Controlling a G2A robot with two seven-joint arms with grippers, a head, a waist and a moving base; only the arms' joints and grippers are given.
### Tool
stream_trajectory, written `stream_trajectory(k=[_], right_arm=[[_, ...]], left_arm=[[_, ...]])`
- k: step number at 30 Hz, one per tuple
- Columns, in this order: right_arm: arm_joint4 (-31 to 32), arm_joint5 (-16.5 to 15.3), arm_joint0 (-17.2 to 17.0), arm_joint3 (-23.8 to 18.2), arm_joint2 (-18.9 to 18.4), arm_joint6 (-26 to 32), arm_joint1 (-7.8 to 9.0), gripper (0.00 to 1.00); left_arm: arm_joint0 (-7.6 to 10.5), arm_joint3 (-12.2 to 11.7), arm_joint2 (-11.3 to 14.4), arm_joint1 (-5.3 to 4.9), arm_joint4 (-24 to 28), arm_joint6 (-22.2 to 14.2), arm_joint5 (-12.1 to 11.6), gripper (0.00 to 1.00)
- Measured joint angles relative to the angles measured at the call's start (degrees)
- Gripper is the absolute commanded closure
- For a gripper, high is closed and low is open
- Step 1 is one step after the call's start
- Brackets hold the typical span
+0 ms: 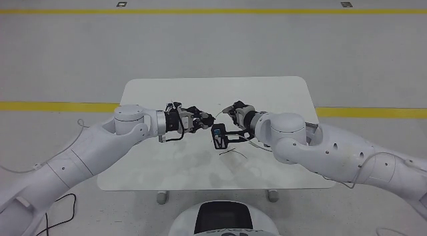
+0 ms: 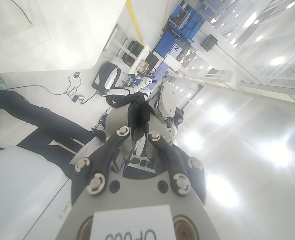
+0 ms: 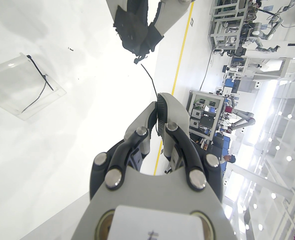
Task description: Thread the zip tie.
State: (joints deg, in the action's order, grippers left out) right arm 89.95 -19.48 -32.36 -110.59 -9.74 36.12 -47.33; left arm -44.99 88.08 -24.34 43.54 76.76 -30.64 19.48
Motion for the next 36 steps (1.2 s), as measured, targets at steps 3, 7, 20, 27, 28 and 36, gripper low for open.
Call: stream_trajectory(k=[3,7,20,27,28,36], right_arm=[[0.0,0.0,0.0,0.0,0.0,0.0,0.00,1.00],[0.0,0.0,0.0,0.0,0.0,0.0,0.00,1.00],[0.0,0.0,0.0,0.0,0.0,0.0,0.00,1.00],[0.0,0.0,0.0,0.0,0.0,0.0,0.00,1.00],[0.0,0.0,0.0,0.0,0.0,0.0,0.00,1.00],[0.0,0.0,0.0,0.0,0.0,0.0,0.00,1.00]], left_arm=[[0.00,0.0,0.0,0.00,0.0,0.0,0.0,1.00],[0.00,0.0,0.0,0.00,0.0,0.0,0.0,1.00],[-1.15,-2.5,-1.3,0.25,2.7,-2.2,0.0,1.00],[-0.06,-2.9,0.8,0.60,2.3,-1.7,0.0,1.00],[-0.07,-2.9,0.8,0.60,2.3,-1.7,0.0,1.00],[-0.09,-2.8,0.7,0.59,2.3,-1.8,0.0,1.00]])
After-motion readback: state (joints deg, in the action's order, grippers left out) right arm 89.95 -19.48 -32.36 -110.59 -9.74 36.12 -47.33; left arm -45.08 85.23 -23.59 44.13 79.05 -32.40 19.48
